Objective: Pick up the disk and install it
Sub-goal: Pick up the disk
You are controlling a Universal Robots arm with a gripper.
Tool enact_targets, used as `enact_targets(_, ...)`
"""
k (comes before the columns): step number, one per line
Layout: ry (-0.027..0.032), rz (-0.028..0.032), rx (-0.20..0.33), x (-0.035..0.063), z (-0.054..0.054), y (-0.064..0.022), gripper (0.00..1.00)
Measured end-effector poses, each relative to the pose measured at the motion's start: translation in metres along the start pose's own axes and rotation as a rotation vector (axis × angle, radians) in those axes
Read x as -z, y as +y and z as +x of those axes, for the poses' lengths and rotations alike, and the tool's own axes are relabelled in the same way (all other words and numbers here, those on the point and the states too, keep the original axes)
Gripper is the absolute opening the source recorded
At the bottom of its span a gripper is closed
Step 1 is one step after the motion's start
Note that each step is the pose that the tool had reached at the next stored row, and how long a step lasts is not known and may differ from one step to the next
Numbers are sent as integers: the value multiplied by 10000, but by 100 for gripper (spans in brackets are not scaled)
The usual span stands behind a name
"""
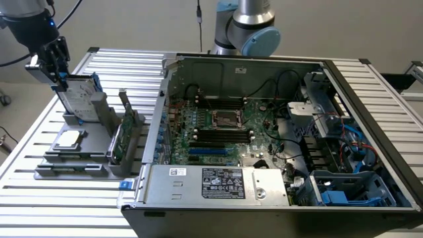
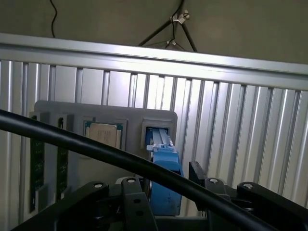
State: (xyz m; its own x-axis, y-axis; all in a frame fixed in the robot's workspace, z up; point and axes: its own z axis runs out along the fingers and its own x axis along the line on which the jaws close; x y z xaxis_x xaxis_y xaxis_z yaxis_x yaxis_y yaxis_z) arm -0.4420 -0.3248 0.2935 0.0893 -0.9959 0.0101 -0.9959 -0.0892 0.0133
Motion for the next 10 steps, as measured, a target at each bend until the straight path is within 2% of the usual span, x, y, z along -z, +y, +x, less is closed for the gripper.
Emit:
enact_targets(6,10,-2,-79,-5,0,0,48)
enact_targets(10,22,-5,-119,-9,-1,0,34)
